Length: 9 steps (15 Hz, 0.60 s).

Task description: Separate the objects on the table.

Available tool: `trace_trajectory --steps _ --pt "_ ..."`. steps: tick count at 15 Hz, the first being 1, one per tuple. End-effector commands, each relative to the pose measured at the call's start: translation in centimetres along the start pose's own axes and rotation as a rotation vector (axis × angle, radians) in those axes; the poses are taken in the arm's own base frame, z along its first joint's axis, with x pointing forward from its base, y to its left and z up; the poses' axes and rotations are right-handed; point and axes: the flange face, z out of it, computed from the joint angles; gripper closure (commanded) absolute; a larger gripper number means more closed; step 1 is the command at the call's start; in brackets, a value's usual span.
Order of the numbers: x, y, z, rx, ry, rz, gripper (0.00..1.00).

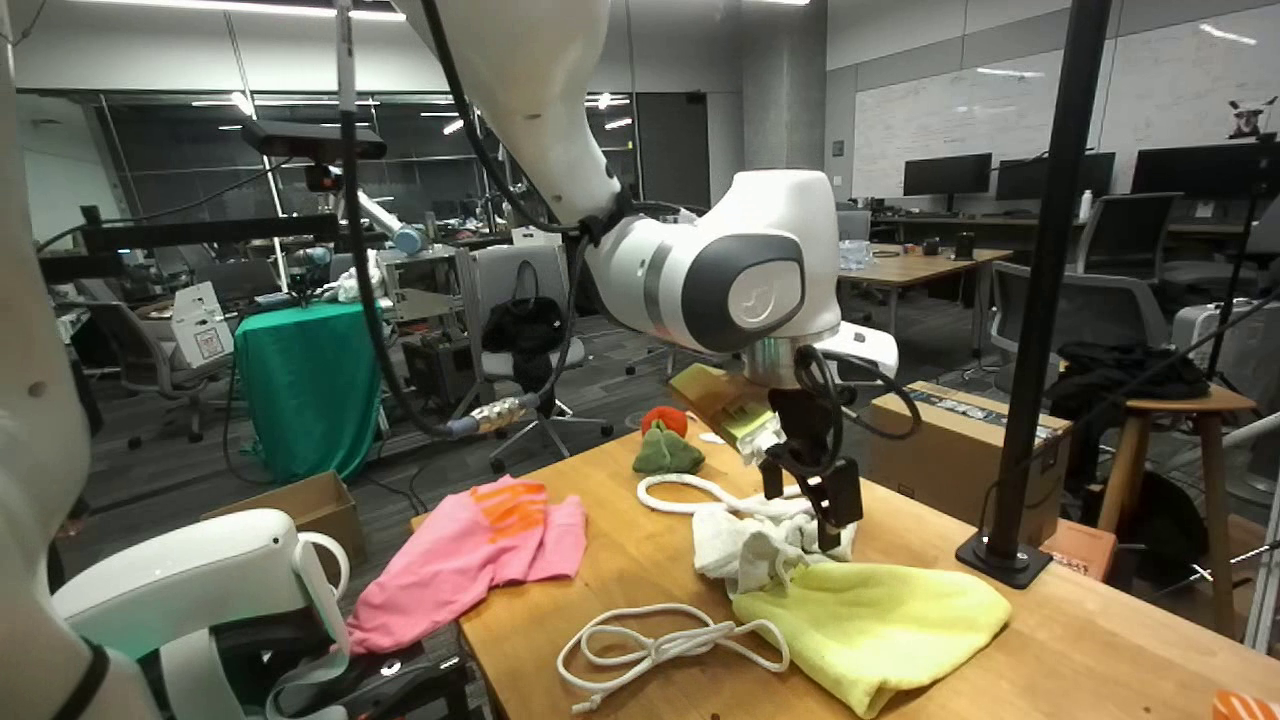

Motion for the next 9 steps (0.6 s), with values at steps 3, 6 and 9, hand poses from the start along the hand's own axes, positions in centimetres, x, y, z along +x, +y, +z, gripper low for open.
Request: trace_trajectory --steps 3,6,9 --pt "0.7 1.5 2.9 -0.090 0.048 0.070 0.00" --pt "0.7 2.2 4.2 -0.135 0.044 0.098 0.00" --pt "0.6 2.2 4.9 -0.150 0.035 0.121 0.00"
